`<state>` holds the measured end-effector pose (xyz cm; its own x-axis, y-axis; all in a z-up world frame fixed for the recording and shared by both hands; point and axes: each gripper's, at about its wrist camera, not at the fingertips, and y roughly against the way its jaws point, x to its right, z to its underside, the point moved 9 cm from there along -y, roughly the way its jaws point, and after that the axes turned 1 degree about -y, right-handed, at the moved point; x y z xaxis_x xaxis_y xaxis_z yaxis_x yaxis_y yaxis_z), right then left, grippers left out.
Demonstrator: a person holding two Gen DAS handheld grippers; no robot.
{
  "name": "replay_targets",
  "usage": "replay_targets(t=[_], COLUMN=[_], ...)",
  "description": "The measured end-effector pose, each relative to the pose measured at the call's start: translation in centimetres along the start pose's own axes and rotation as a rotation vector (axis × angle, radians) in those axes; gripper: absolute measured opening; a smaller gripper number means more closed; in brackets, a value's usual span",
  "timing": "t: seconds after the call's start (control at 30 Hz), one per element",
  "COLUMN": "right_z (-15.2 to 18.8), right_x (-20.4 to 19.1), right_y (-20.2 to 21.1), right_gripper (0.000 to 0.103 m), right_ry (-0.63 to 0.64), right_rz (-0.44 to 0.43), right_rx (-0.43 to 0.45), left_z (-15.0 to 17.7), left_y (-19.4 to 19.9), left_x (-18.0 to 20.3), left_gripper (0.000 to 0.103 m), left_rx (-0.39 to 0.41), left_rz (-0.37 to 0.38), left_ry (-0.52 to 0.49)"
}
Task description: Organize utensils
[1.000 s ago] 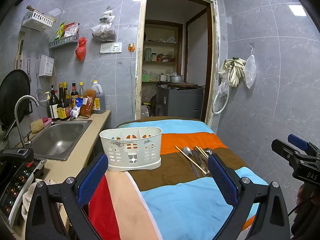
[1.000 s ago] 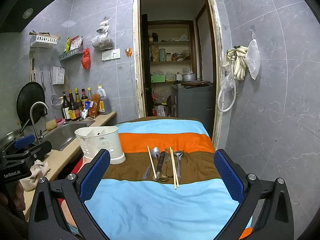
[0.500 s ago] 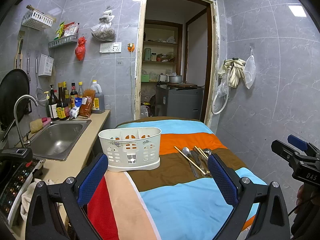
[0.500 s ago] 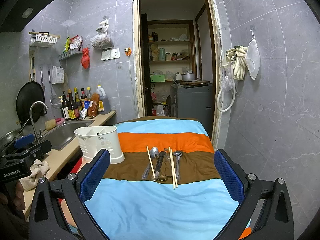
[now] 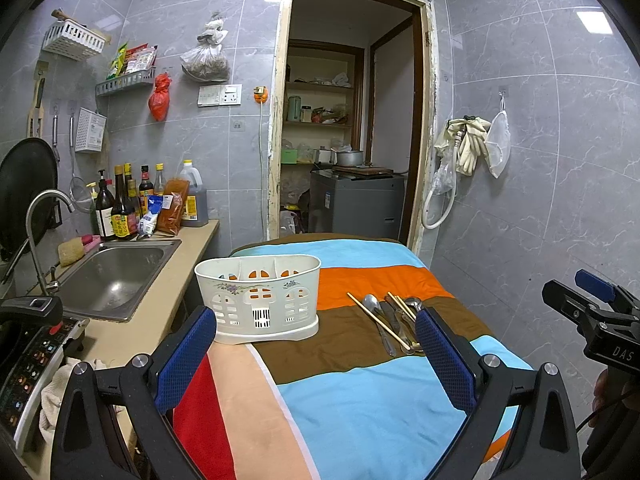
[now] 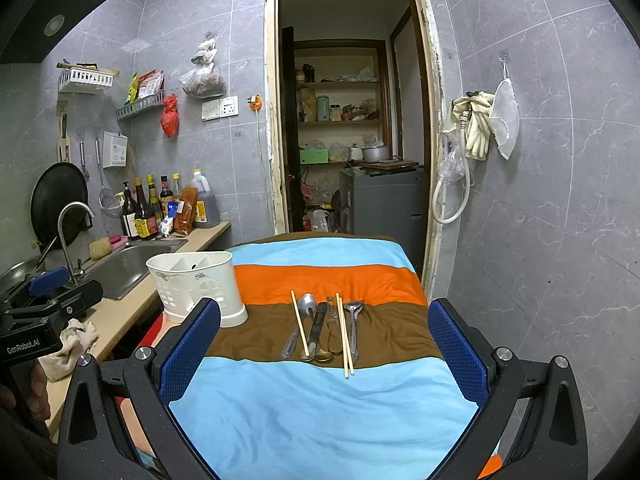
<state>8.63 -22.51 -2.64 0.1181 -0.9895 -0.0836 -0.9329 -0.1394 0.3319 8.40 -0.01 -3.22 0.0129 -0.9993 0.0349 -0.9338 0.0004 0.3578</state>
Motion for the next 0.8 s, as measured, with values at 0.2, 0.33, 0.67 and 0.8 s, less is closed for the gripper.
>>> replay_targets(t=[0.2, 0.33, 0.67, 0.8], right_z=[-0.02, -0.05, -0.05, -0.02], right_x=[-0.01, -0.04, -0.10, -0.13], right_y=[-0.05, -0.09, -0.16, -0.20], right_gripper=[0.102, 0.102, 0.102, 0.102], right_ry=[0.000, 0.001, 0.001, 0.002], right_rz=[0.001, 0.001, 0.001, 0.001], right_rx=[-0.001, -0.001, -0.002, -0.002], left_z=[0.00, 0.00, 0.00, 0.00], left_y=[0.00, 0.01, 0.01, 0.01], left_x=[0.00, 0.01, 0.00, 0.00], left_gripper=[0.100, 0.100, 0.100, 0.100], left_rx=[0.000, 0.001, 0.000, 0.000], left_rz=[0.001, 0.001, 0.001, 0.001], left_ry=[0.001, 0.001, 0.001, 0.002])
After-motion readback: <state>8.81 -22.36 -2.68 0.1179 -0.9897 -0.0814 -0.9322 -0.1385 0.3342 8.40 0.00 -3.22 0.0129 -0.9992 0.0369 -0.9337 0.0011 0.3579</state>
